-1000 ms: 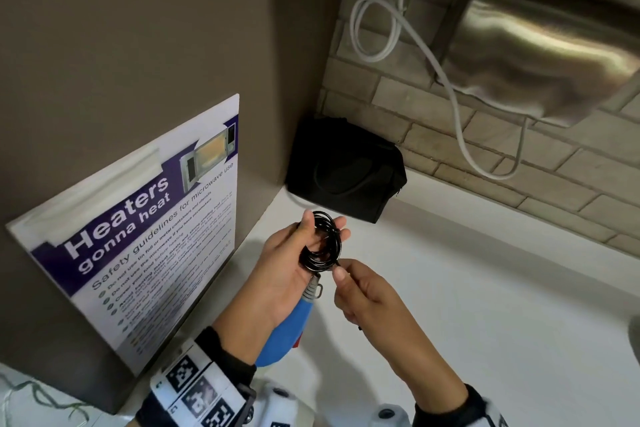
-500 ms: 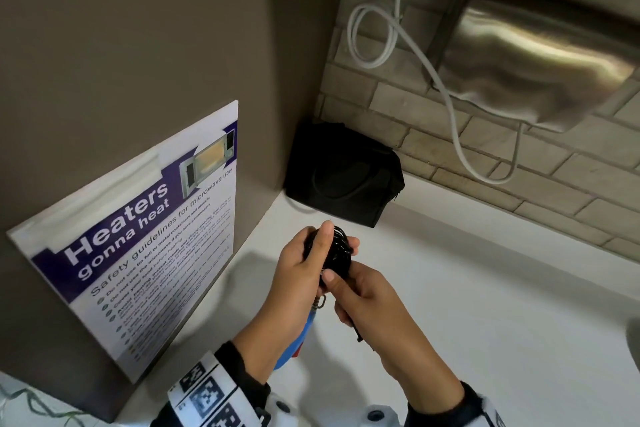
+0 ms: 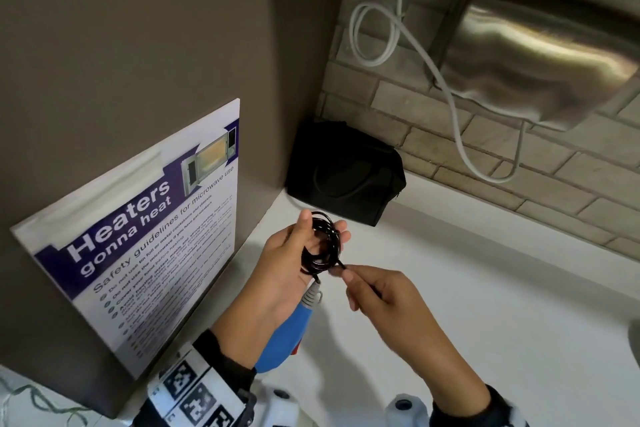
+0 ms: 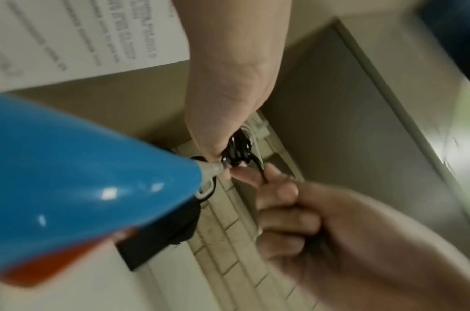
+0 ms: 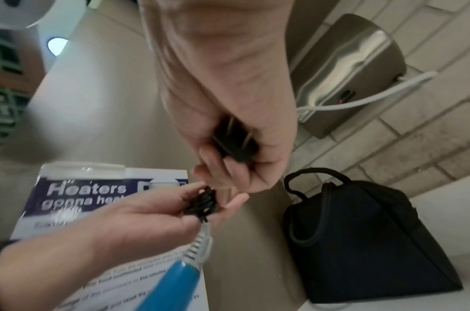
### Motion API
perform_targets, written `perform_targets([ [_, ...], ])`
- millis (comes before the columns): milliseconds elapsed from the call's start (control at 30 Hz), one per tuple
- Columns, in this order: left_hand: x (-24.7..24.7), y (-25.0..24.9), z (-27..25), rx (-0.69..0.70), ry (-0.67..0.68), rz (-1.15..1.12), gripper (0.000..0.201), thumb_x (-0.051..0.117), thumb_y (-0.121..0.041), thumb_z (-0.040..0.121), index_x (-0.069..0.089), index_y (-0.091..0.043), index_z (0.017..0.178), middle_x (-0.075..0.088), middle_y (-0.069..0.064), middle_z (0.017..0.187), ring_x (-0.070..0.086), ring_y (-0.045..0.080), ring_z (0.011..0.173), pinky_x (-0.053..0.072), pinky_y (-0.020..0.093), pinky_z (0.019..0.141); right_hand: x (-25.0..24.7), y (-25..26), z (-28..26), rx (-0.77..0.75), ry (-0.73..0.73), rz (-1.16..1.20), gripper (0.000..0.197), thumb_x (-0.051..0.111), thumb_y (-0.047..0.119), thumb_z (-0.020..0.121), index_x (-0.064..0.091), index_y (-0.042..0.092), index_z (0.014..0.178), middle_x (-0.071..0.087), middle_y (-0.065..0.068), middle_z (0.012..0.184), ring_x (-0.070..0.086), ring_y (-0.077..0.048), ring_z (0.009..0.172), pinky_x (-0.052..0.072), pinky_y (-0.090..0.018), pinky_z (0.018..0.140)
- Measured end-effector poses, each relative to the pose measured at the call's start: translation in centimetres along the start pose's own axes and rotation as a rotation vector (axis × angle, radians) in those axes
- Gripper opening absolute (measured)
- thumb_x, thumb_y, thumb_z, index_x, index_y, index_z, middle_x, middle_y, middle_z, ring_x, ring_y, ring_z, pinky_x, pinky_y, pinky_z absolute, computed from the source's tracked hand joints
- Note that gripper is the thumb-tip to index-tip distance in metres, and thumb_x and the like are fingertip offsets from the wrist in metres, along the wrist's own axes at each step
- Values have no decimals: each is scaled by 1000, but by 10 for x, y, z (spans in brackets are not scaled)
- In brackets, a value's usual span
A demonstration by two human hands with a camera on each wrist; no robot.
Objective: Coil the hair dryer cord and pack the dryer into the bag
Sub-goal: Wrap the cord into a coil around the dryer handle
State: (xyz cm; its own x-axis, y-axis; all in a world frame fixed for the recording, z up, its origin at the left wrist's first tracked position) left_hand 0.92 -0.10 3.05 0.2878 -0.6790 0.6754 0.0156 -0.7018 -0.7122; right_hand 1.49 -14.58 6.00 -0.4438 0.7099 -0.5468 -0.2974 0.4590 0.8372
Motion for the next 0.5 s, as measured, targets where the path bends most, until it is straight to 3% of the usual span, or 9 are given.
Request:
perform_targets([
  [67,-2,-2,2,-52,-36,-128,34,44,-29,98,56,1,108,71,18,109,69,29,103,49,42,96,9,-5,-6,-22,7,2,25,48,27,98,73,30,93,48,13,52,40,-7,52,33,-15,53],
  [167,-3,-3,3,-104,-41,-173,30,44,-27,99,56,-2,108,71,17,111,69,27,103,48,44,99,19,-16,-9,19,26,22,28,46,27,99,74,27,96,51,14,52,43,-3,50,34,-13,55],
  [300,2,-5,2,-146,69,13,39,40,-30,100,59,2,112,69,18,114,65,25,109,48,33,98,8,-22,-2,93,94,50,23,49,24,98,71,24,103,68,8,76,60,-1,70,47,-17,72],
  [367,2,-4,0,-173,102,80,42,41,-33,99,61,1,111,68,17,115,64,25,110,47,33,100,-6,-17,2,96,28,67,19,54,28,96,66,29,110,68,10,87,60,2,75,47,-14,71],
  [500,5,0,-5,-219,218,233,48,39,-39,99,57,-3,125,68,12,118,62,22,116,42,36,106,-23,-4,11,64,-90,46,31,57,41,90,59,37,120,63,10,105,58,6,84,44,-7,73],
])
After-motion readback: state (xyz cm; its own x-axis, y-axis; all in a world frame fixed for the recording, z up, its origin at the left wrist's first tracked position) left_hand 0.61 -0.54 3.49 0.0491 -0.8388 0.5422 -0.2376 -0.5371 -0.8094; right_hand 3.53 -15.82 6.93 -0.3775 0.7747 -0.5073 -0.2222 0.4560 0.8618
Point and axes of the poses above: each hand's wrist, its own z-axis towards the middle knuckle, its own x-axis out of the palm, y = z × x, the point moved 3 cm from there along z, towards the middle knuckle
